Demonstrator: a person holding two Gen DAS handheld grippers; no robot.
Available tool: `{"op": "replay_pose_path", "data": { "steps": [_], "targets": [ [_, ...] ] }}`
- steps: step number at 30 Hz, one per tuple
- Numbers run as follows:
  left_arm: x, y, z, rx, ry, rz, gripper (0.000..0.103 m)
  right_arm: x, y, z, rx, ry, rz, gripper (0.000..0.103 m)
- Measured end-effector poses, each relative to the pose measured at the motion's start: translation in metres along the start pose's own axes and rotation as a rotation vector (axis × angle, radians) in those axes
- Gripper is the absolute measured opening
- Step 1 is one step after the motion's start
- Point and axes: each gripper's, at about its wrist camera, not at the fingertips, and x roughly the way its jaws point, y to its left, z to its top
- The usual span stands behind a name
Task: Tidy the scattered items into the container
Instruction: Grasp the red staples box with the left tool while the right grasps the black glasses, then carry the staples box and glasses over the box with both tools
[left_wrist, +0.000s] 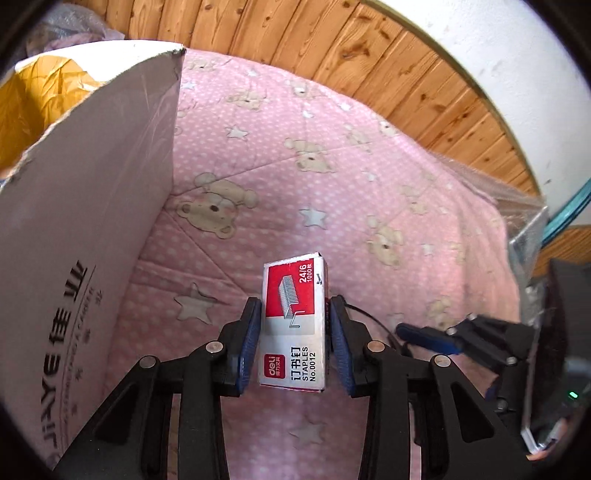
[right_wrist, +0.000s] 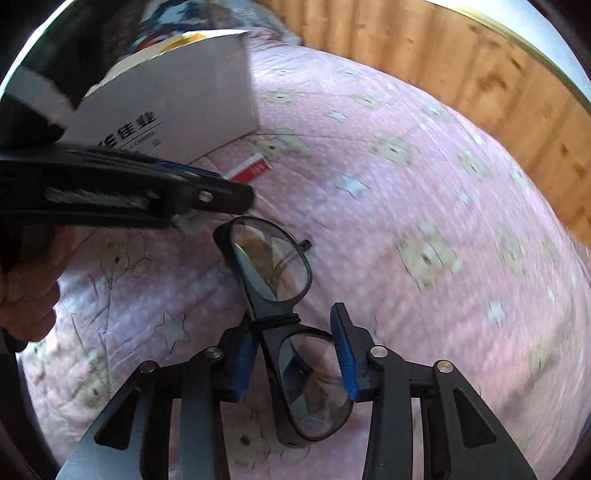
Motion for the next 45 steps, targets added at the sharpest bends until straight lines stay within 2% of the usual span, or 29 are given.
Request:
{"op": "replay_pose_path", "data": {
  "steps": [2,4,8,13,24,35,45],
  "targets": [
    [-0.009,-0.002,-0.005,-0.004,0.0,-0.033,0.038,-0.007,-0.009,-0.008,0.08,0.01,0.005,0.036],
    [-0.019,-0.005,-0.012,-0.001,-0.002,-0.054,0.038,-0.017,-0.018,-0.019,0.178,0.0,0.039,0.029],
    [-0.037,-0.012,-0.03,0.03,-0.008,-0.067,0.038,-0.032,-0.027,-0.038,0.315,-0.018,0.079,0.026],
    [-0.061,-0.006,-0.056,0.034,0.003,-0.061,0.038,-0.045,-0.022,-0.048,0.369,-0.038,0.054,0.026],
    [-0.102,0.001,-0.1,0.083,-0.011,-0.078,0.038,-0.061,0.037,-0.074,0.517,-0.101,0.1,0.025],
    [-0.138,-0.01,-0.131,0.178,-0.046,-0.106,0.038,-0.075,0.085,-0.1,0.581,-0.135,0.125,0.025],
    [-0.165,-0.003,-0.147,0.183,-0.074,-0.143,0.038,-0.099,0.122,-0.124,0.671,-0.193,0.179,0.025]
  ]
}}
